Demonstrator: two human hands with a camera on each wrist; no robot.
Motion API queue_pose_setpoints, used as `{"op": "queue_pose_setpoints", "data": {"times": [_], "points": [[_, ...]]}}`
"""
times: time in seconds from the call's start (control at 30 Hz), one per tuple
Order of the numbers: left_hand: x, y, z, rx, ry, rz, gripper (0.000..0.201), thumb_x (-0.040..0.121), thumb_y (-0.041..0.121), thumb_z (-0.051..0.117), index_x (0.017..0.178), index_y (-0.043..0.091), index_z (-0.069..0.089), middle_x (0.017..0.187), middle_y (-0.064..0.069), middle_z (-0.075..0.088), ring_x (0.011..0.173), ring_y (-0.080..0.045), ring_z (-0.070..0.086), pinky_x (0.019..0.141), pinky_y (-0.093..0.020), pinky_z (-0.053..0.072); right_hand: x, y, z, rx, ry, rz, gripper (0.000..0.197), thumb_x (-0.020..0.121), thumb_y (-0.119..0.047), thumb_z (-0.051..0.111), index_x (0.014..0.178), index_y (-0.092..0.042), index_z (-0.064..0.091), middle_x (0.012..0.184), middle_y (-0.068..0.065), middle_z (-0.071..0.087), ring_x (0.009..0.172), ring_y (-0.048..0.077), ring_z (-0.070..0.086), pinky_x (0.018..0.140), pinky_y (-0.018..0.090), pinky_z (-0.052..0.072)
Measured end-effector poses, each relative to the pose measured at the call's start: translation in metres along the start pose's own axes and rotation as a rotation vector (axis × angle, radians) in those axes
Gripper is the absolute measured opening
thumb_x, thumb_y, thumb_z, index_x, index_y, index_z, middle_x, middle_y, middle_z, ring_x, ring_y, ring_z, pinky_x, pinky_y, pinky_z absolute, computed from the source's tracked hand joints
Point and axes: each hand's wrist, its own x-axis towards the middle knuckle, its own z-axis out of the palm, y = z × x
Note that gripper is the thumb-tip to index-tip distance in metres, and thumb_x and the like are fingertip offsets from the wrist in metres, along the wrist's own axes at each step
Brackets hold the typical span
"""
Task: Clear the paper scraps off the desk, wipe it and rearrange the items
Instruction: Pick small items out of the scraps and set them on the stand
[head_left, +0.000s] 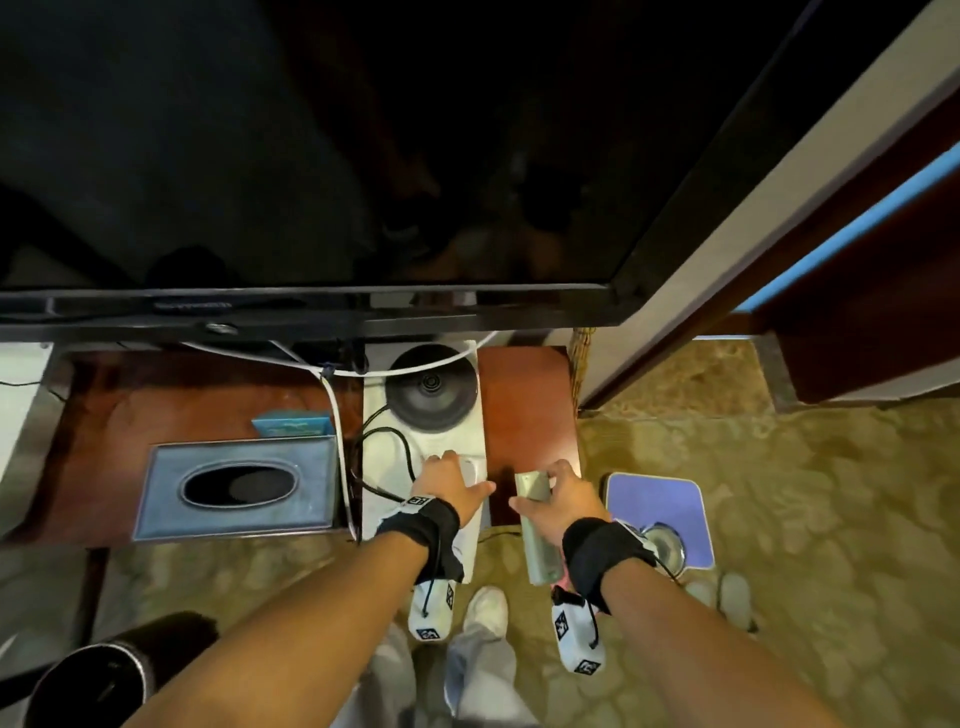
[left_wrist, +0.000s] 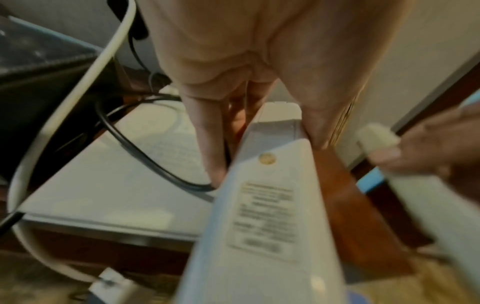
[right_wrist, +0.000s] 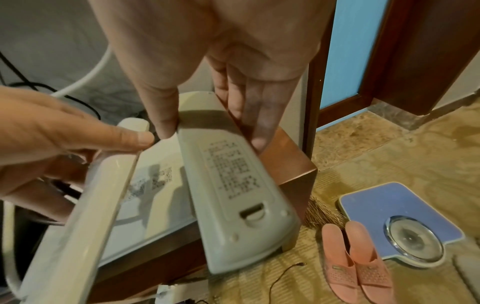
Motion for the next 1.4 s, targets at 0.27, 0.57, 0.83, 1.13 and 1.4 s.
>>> {"op": "queue_pose_setpoints", "data": {"times": [0.27,0.57,0.83,1.13,1.4], "points": [[0.034,-0.023,0.003,0.0,-0.003,-0.075,0.071,0.089,0.053,0.063,0.133,0.003,0.039,0.131,-0.016,0.051,0.116,-0.032,0.058,0.09,-0.037,0.048,0.024,-0.026,0.035,0.081,-0.052,-0.004,0.051,0.074,-0.047,0.078,0.108,-0.025,0.048,0.095,-0.006,0.062,0.087,0.017,0.062,0.077,0.027,0.052],[0.057,-0.046,-0.017,0.043,0.014,-0.083,0.059,0.094,0.046,0.057,0.131,0.005,0.035,0.134,-0.015,0.046,0.115,-0.033,0.059,0.092,-0.04,0.049,0.052,-0.071,0.066,0.098,0.0,0.016,0.053,0.077,-0.05,0.075,0.111,-0.022,0.046,0.102,0.0,0.066,0.089,0.022,0.067,0.076,0.029,0.056],[0.058,-0.05,-0.017,0.011,0.014,-0.052,0.056,0.096,0.037,0.058,0.133,0.005,0.031,0.137,-0.02,0.041,0.113,-0.035,0.059,0.089,-0.04,0.049,0.065,-0.073,0.078,0.138,0.003,0.012,0.043,0.083,-0.04,0.07,0.118,-0.02,0.056,0.109,0.004,0.069,0.098,0.024,0.067,0.085,0.033,0.056],[0.032,-0.037,-0.032,0.346,0.061,0.041,0.051,0.096,0.037,0.049,0.138,0.015,0.033,0.138,-0.009,0.041,0.127,-0.028,0.041,0.089,-0.042,0.048,0.051,-0.069,0.058,0.08,-0.054,-0.03,0.052,0.088,-0.045,0.064,0.132,-0.023,0.047,0.118,0.004,0.062,0.105,0.024,0.063,0.087,0.034,0.053],[-0.029,-0.038,-0.104,0.307,0.227,0.079,0.045,0.092,0.032,0.049,0.135,0.02,0.044,0.134,-0.004,0.048,0.128,-0.027,0.044,0.095,-0.043,0.047,0.012,-0.1,-0.013,-0.096,-0.039,-0.274,0.039,0.086,-0.038,0.064,0.122,-0.024,0.055,0.113,0.003,0.062,0.107,0.023,0.058,0.091,0.032,0.05]]}}
